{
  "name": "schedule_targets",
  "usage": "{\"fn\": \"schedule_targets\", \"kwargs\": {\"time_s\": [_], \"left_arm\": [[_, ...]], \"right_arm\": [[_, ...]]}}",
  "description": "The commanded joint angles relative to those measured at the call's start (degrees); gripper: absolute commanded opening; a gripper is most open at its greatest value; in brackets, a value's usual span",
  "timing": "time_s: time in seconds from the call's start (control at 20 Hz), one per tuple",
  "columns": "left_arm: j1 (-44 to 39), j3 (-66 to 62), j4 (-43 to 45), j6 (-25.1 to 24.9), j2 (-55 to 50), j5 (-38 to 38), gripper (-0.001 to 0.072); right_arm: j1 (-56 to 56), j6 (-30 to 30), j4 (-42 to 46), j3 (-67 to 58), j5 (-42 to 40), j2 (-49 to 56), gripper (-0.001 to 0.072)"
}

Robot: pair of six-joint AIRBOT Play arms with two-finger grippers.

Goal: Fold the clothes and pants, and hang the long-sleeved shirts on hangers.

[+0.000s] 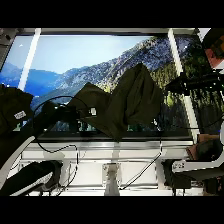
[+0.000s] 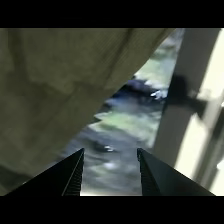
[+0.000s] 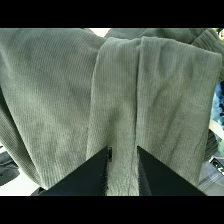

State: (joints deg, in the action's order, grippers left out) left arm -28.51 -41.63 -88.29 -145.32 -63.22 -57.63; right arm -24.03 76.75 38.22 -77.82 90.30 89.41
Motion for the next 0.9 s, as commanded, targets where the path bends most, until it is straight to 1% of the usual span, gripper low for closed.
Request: {"fn": "schedule_targets", "kwargs": {"time_s": [0.0,0.2,0.35,0.4,0.45,0.5,0.85], "left_arm": [[-3.1,0.0,8.2,-2.0,-2.9,3.0,0.0392],[-3.7,0.0,9.3,-2.2,-5.6,4.1,0.0392],[-3.7,0.0,9.9,-2.2,-6.6,9.3,0.0391],[-3.7,0.0,9.9,-2.2,-6.8,11.1,0.0383],[-3.7,0.0,9.9,-2.2,-7.1,12.6,0.0343],[-3.7,0.0,9.9,-2.2,-7.5,13.6,0.0343],[-3.7,0.0,9.9,-2.1,-10.9,13.8,0.0338]], "right_arm": [[0.2,0.0,0.0,0.0,-0.3,0.0,0.0224],[0.2,0.0,0.0,0.0,-0.6,0.0,0.0223],[0.2,0.0,0.0,0.0,-1.2,0.0,0.0223],[0.2,0.0,0.0,0.0,-1.2,0.0,0.0223],[0.2,0.0,0.0,0.0,-1.2,0.0,0.0223],[0.2,0.0,0.0,0.0,-1.3,0.0,0.0223],[0.2,0.0,0.0,0.0,-1.4,0.0,0.0223]]}}
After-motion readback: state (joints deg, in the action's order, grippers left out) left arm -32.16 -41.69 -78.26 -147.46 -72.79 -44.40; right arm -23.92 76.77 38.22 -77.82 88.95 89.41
